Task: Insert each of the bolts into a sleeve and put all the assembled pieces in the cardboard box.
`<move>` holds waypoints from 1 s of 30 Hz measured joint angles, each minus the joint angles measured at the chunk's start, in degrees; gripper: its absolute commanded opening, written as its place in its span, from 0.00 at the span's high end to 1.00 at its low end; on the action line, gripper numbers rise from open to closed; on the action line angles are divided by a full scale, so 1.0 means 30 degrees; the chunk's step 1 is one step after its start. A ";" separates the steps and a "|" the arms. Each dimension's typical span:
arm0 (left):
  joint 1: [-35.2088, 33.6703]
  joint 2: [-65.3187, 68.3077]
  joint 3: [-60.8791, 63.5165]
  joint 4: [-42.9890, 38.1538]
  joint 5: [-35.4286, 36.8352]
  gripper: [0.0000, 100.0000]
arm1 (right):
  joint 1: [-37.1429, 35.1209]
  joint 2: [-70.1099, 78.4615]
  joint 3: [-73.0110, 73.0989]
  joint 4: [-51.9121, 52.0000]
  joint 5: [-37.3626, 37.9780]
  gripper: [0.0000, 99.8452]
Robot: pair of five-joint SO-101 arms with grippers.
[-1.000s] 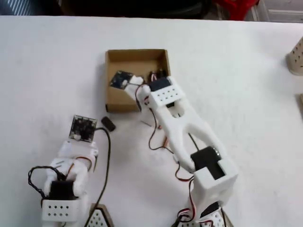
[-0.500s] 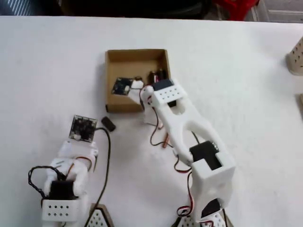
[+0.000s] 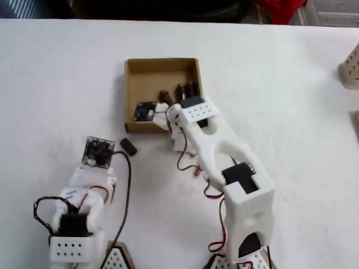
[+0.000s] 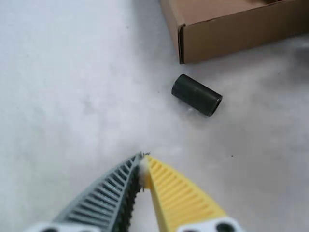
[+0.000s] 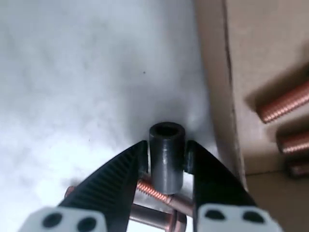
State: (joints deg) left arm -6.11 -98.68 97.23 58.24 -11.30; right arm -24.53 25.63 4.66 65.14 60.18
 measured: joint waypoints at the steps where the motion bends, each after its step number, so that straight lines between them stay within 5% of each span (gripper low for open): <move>1: 0.0000 0.0000 0.0000 0.0000 0.0000 0.98 | 0.0000 0.0000 0.0000 0.0000 0.0000 0.88; 14: 0.0000 0.0000 0.0000 0.0000 0.0000 0.98 | 0.0176 0.0029 -0.0234 -0.0205 0.0615 0.98; 21: 0.0000 0.0000 0.0000 0.0000 0.0000 0.98 | 0.0088 -0.1348 0.0029 0.0205 -0.2696 0.98; 30: 0.0000 0.0000 0.0000 0.0000 0.0000 0.98 | 0.0469 -0.9201 0.5099 -0.0410 -0.8322 0.98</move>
State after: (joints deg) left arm -6.11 -98.68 97.23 58.24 -11.30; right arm -23.12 -1.98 19.96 63.91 35.21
